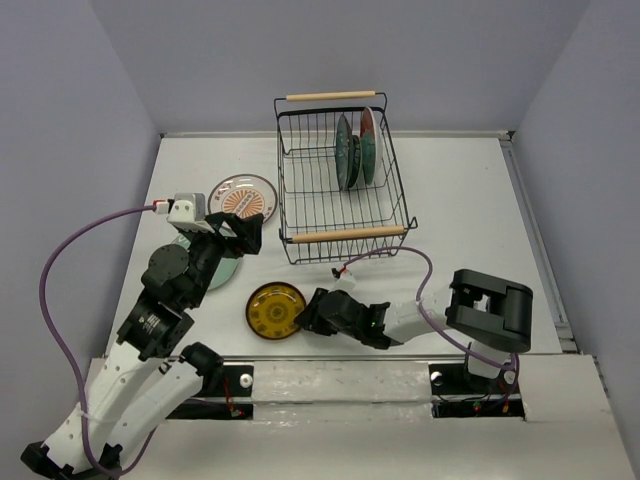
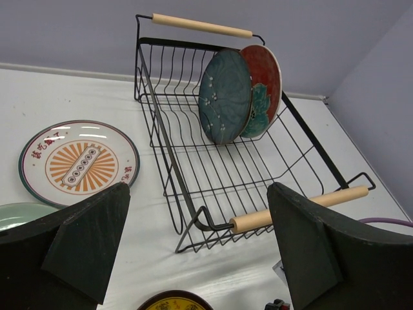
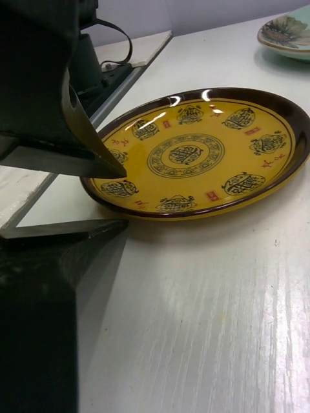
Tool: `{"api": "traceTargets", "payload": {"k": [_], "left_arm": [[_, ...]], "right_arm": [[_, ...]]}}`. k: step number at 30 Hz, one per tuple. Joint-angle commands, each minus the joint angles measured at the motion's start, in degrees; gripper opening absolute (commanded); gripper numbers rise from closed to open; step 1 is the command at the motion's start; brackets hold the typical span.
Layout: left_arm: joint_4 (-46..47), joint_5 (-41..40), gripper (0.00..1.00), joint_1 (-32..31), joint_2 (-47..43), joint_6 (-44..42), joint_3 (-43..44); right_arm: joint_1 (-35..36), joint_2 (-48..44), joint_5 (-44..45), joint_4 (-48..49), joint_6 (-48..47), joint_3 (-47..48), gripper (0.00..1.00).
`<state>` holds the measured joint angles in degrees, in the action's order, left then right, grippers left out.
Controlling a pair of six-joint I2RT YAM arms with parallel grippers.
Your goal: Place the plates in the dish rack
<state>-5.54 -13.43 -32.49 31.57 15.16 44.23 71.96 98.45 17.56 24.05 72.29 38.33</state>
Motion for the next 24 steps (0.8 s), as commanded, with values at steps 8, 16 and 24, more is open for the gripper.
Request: {"api": "traceTargets", "payload": {"k": [8,16,24], "left_arm": [[3.1,1.6,0.99,0.3,-0.5,0.0,-0.4],[3.0,1.0,0.99,0.3,-1.3,-0.2,-0.3],[1.6,-5.5,0.99,0.3,-4.0,-1.3,0.4]], "right_arm": [[-1.5,2.3,3.9,1.7,1.0,2.4,0.17],[1.1,-7.0,6.1,-2.2,-11.2,1.5,0.07],[6.3,-21.0,13.4,-27.6,-34.1,19.6,0.07]]}}
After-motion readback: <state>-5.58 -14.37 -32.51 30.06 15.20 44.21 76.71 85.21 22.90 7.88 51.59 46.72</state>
